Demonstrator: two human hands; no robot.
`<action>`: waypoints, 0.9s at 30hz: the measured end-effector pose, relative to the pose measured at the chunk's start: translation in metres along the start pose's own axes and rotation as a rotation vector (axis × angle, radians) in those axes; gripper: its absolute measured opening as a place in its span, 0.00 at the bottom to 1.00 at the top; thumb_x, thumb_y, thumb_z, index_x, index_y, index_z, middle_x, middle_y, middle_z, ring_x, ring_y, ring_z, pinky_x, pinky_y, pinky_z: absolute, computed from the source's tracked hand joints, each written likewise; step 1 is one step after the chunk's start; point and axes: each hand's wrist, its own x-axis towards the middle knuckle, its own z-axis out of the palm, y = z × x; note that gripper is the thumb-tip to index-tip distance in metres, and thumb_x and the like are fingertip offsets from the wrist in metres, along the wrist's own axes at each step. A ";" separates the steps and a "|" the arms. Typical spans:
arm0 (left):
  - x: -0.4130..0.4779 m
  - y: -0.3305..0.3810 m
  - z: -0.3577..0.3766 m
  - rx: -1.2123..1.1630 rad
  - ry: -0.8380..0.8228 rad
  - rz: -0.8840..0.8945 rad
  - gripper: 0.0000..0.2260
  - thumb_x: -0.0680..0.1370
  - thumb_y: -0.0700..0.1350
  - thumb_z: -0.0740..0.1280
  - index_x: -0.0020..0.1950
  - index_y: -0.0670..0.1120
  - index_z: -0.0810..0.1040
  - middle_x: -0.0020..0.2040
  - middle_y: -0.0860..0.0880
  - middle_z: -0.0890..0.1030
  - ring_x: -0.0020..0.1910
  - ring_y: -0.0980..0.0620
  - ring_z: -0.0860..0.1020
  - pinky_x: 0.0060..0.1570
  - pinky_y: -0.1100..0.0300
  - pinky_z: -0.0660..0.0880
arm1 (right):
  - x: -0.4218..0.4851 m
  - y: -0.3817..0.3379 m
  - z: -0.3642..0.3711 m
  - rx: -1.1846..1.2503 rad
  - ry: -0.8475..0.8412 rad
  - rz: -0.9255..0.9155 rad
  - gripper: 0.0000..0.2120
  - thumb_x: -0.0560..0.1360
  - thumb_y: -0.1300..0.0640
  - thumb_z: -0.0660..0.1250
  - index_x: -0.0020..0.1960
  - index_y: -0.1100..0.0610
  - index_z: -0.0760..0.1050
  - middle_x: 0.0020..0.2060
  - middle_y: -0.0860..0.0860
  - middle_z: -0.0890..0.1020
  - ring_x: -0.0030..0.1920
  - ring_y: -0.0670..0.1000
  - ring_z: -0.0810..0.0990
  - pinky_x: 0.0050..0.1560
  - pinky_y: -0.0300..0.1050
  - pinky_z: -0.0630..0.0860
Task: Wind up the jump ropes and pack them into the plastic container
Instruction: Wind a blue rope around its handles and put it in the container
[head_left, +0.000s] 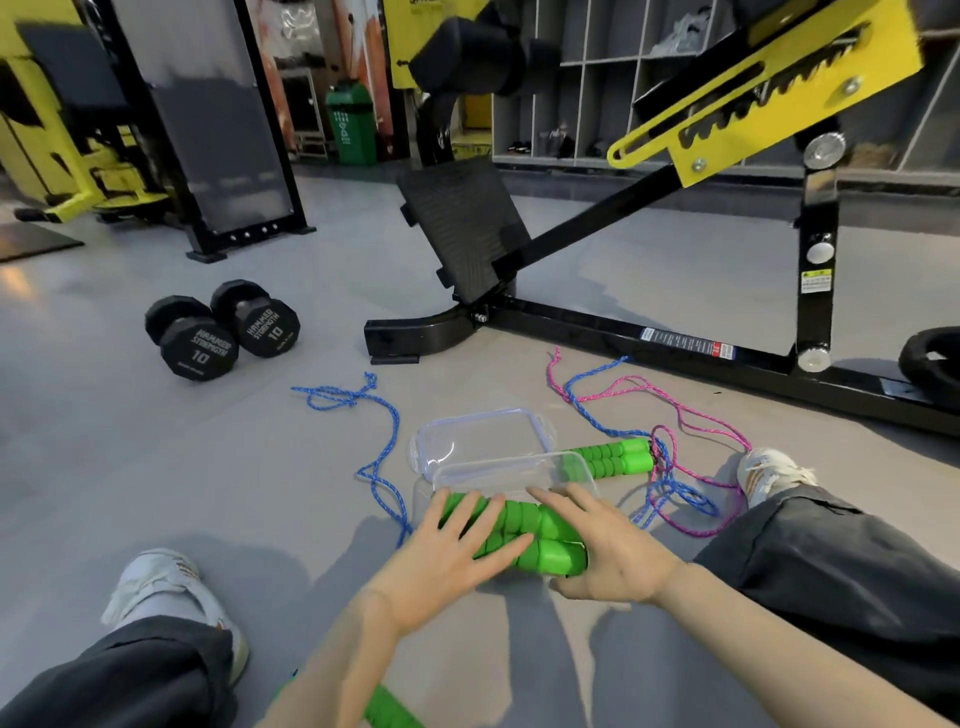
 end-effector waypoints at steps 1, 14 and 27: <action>0.001 -0.008 -0.005 0.043 0.055 0.023 0.36 0.65 0.43 0.72 0.71 0.52 0.64 0.63 0.37 0.68 0.56 0.37 0.72 0.55 0.39 0.68 | 0.001 -0.004 -0.006 0.051 0.000 0.013 0.48 0.64 0.48 0.73 0.75 0.46 0.49 0.65 0.48 0.64 0.63 0.51 0.70 0.63 0.41 0.66; -0.027 -0.119 -0.051 0.370 0.373 -0.235 0.34 0.67 0.31 0.56 0.72 0.51 0.64 0.64 0.35 0.68 0.57 0.36 0.69 0.54 0.39 0.67 | 0.003 -0.012 -0.056 0.586 -0.154 0.325 0.18 0.73 0.63 0.69 0.61 0.59 0.70 0.34 0.54 0.78 0.28 0.45 0.72 0.32 0.36 0.70; -0.047 -0.161 -0.076 0.411 0.472 -0.492 0.29 0.68 0.30 0.56 0.68 0.48 0.70 0.61 0.33 0.74 0.52 0.33 0.76 0.53 0.38 0.70 | 0.020 -0.004 -0.077 -0.178 -0.225 0.559 0.12 0.79 0.56 0.53 0.37 0.55 0.67 0.38 0.53 0.74 0.41 0.53 0.73 0.33 0.42 0.64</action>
